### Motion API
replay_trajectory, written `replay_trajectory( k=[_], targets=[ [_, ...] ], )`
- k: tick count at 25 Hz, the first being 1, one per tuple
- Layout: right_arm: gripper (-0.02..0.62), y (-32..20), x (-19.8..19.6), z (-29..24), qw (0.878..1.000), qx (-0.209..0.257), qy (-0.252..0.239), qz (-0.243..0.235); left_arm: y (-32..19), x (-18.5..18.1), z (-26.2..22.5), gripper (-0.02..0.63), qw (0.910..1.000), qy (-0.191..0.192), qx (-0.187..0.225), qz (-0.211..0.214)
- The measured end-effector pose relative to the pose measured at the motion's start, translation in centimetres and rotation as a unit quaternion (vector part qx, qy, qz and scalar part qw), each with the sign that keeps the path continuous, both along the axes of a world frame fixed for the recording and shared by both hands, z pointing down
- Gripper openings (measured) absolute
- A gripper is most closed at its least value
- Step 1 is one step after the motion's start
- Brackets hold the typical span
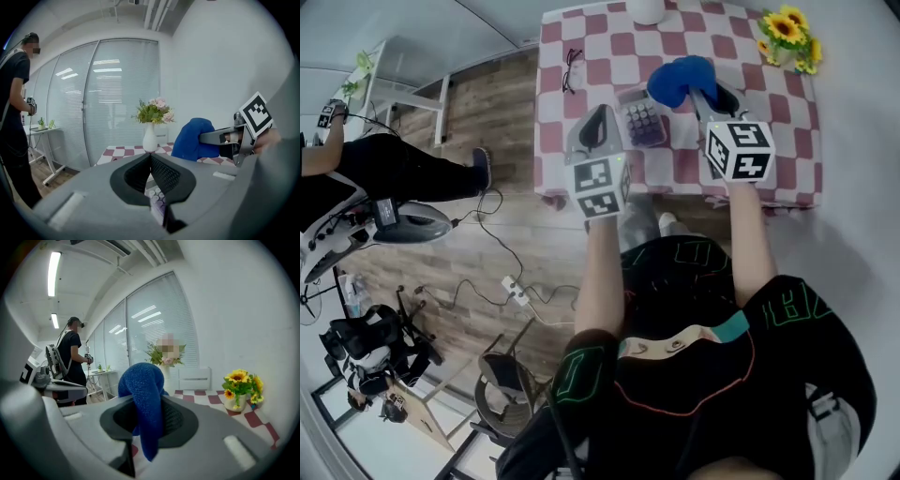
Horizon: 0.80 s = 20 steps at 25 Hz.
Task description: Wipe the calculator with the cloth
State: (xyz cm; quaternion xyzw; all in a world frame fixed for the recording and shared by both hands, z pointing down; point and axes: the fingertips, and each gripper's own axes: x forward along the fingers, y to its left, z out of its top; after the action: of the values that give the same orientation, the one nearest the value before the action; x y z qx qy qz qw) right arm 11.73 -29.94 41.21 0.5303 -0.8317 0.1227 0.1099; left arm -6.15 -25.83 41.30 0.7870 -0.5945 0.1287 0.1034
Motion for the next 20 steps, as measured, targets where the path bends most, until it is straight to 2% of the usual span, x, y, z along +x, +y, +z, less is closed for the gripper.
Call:
replay_trajectory(
  k=[4, 14, 20],
  targets=[
    [0.098, -1.6, -1.1, 0.8, 0.999, -0.002, 0.032, -0.018, -2.0, -0.1, 1.4, 0.011, 0.9999, 0.01, -0.008, 0.003],
    [0.098, -4.7, -5.4, 5.2, 0.993, -0.029, 0.099, -0.054, -3.7, -2.6, 6.5, 0.011, 0.997, 0.025, -0.071, -0.017],
    [0.098, -6.7, -7.6, 5.9, 0.986, -0.016, 0.144, -0.084, -5.3, -3.2, 7.9, 0.011, 0.9958, 0.032, -0.083, -0.022]
  ],
)
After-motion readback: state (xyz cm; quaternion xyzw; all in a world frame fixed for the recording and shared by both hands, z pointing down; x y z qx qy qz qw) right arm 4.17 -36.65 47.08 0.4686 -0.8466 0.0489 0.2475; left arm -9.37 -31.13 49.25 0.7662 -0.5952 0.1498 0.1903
